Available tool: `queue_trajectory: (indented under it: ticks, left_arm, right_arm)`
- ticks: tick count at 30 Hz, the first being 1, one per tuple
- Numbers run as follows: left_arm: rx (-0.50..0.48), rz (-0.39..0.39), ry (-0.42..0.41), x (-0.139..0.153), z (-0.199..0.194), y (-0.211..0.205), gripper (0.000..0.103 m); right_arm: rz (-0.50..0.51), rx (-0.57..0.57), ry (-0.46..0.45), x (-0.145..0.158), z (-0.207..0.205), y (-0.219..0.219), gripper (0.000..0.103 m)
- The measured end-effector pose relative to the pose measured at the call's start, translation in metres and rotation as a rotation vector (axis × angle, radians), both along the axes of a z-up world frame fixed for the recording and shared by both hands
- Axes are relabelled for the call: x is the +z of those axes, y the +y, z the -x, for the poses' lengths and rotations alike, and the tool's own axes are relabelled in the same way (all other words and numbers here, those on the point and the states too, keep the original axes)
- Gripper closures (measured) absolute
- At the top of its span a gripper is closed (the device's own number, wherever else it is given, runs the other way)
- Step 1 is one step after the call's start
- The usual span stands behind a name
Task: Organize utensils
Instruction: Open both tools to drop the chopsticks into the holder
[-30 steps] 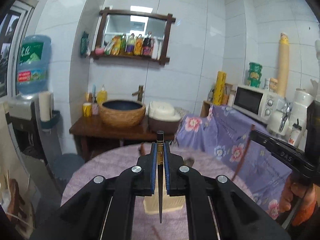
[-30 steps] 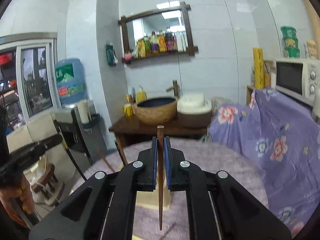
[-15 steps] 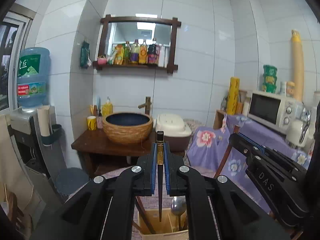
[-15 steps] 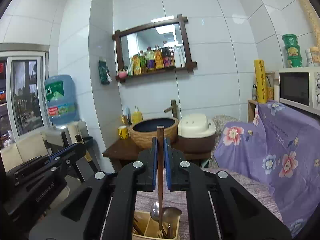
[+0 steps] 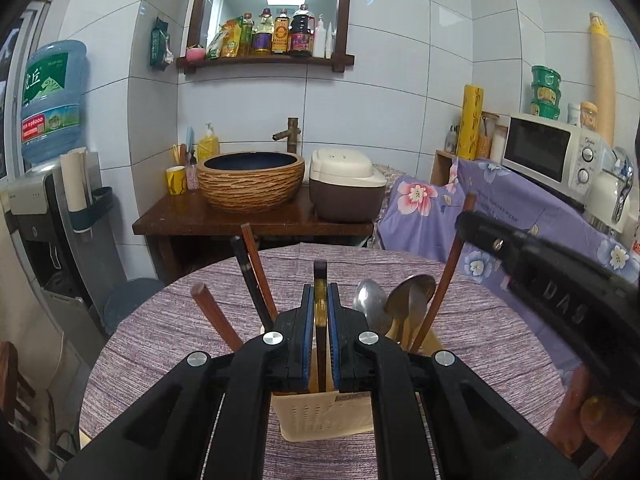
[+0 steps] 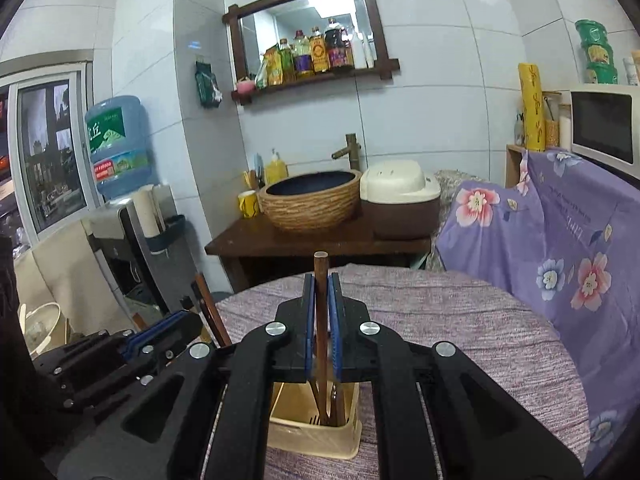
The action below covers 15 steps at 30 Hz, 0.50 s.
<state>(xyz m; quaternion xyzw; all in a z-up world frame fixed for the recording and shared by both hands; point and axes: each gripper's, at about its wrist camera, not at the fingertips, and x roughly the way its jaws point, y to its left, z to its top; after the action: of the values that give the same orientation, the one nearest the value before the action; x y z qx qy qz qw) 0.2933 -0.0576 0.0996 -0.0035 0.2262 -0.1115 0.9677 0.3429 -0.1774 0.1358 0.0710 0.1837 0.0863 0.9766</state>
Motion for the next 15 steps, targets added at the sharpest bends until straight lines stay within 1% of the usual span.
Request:
queue_trajectory:
  ticks: [3,5,6,7,8,9,10,12,14,15]
  left_arm:
    - [-0.011,0.004,0.030,-0.005,-0.002,0.000,0.095]
    - [-0.011,0.015,0.026,-0.002,0.002,0.002,0.095]
    - [-0.017,0.016,0.017,0.002,0.006,0.003,0.091]
    - [-0.024,0.018,0.007,0.005,0.012,0.004,0.079]
    - [-0.029,0.025,-0.006,0.007,0.017,0.005,0.073]
    - [-0.032,0.038,-0.024,0.011,0.025,0.008,0.061]
    - [-0.033,0.048,-0.039,0.013,0.032,0.010,0.054]
    - [-0.027,0.054,-0.066,0.016,0.053,0.018,0.050]
    - [-0.017,0.041,-0.072,0.012,0.069,0.023,0.045]
    - [-0.007,0.033,-0.068,0.006,0.078,0.027,0.042]
  right_arm:
    - [0.002,0.009,0.004,0.000,0.001,0.001,0.095]
    - [0.012,0.022,0.005,0.001,0.001,0.002,0.094]
    - [0.015,0.022,0.004,0.001,0.004,0.002,0.088]
    - [0.019,0.018,0.001,0.002,0.005,0.002,0.072]
    - [0.022,0.009,-0.003,0.002,0.009,0.002,0.061]
    - [0.021,-0.005,-0.017,0.003,0.015,0.000,0.043]
    - [0.018,-0.014,-0.034,0.004,0.021,-0.002,0.041]
    - [0.037,-0.037,-0.050,0.005,0.035,-0.003,0.041]
    - [0.053,-0.075,-0.029,0.003,0.049,-0.006,0.040]
    - [0.055,-0.089,-0.021,0.001,0.053,-0.008,0.037]
